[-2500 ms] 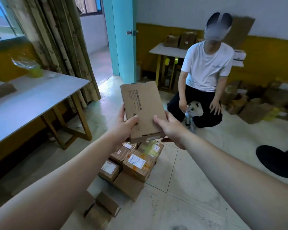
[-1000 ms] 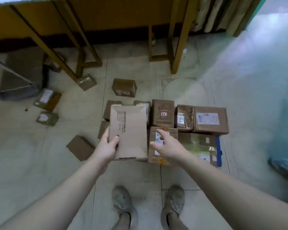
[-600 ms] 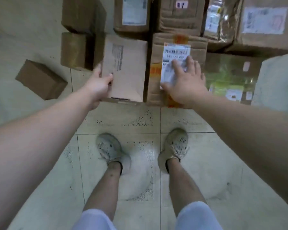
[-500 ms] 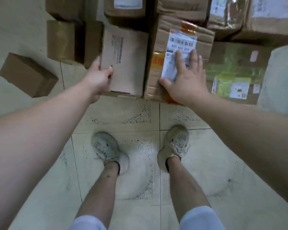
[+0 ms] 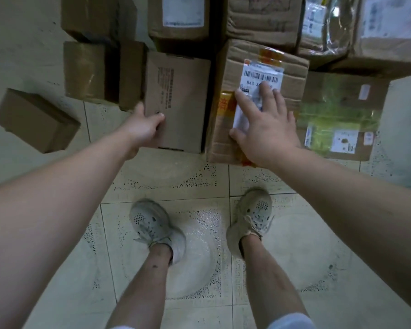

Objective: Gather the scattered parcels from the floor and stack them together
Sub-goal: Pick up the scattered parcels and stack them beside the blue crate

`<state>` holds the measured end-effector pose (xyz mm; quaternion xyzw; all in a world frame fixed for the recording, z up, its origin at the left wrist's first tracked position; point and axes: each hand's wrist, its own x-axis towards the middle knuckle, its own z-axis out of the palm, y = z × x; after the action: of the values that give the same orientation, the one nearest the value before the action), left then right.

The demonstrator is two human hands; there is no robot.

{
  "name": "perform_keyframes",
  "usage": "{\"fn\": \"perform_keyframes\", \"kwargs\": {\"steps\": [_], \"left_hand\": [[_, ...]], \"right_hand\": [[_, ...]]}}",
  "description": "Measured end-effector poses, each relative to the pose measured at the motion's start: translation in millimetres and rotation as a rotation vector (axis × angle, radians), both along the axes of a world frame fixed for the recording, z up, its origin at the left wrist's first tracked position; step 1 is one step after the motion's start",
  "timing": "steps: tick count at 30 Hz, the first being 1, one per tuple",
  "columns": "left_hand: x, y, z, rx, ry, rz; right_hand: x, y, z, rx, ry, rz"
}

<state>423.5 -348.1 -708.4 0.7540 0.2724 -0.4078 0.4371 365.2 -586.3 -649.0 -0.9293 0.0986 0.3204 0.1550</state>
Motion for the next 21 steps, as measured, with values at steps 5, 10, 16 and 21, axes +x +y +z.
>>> {"fn": "perform_keyframes", "kwargs": {"steps": [5, 10, 16, 21], "left_hand": [[-2.4, 12.3, 30.0, 0.047, 0.006, -0.087], [-4.6, 60.6, 89.2, 0.034, -0.006, -0.117], [-11.7, 163.8, 158.9, 0.051, -0.07, -0.075], [0.4, 239.2, 196.7, 0.072, -0.12, -0.064]], "right_hand": [[11.5, 0.8, 22.5, -0.042, 0.103, 0.011], [39.1, 34.4, 66.5, -0.152, 0.094, 0.118], [68.4, 130.7, 128.9, -0.12, 0.071, 0.121], [83.7, 208.6, 158.5, -0.001, 0.082, 0.047]]}}
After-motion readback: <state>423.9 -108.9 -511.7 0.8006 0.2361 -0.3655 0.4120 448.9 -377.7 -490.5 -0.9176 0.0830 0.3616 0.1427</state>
